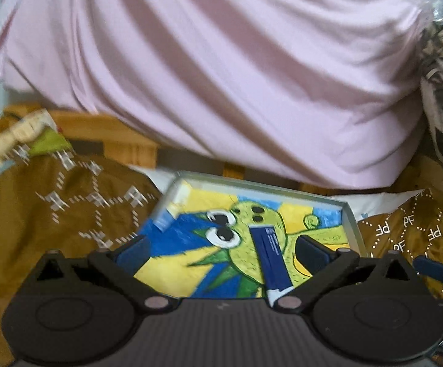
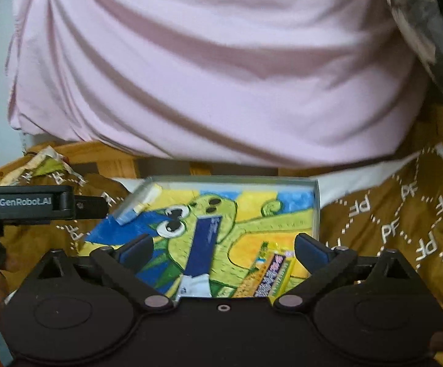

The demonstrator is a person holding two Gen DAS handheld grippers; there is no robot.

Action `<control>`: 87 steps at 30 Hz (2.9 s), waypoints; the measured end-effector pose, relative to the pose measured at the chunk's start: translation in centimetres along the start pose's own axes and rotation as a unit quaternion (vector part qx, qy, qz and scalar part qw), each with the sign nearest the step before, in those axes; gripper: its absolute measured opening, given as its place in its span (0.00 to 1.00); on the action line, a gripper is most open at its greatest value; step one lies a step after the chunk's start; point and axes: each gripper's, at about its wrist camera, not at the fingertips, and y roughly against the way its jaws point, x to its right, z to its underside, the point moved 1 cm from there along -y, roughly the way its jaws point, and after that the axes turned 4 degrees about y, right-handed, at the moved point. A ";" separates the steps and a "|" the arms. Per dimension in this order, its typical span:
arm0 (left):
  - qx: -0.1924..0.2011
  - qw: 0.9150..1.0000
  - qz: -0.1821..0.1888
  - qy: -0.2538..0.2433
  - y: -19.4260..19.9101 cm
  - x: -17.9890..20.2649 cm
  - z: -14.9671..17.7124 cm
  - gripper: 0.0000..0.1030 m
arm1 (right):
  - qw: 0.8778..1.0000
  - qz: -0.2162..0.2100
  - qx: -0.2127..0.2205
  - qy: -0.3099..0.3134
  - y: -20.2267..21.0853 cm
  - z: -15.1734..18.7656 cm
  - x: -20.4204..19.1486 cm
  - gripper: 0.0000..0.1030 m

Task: Organize snacks
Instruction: 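Carry both packs over the tray and open both tools to drop them, then lift both tools back away from the tray above the snacks, then grasp the brown jerky pack with the left tool while the right tool grasps the cookie pack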

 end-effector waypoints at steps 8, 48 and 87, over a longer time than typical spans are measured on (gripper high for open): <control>0.044 0.999 -0.003 -0.030 5.8 -1.2 1.2 1.00 | 0.999 0.003 0.047 -0.003 5.5 0.3 -2.2 0.99; -0.107 0.994 0.010 -0.034 16.3 -5.6 11.0 1.00 | 0.996 0.055 -0.067 0.007 17.7 8.5 -8.4 0.99; -0.210 0.975 0.034 -0.058 11.1 -3.9 11.7 1.00 | 0.984 0.054 -0.169 -0.024 13.8 8.3 -6.6 0.99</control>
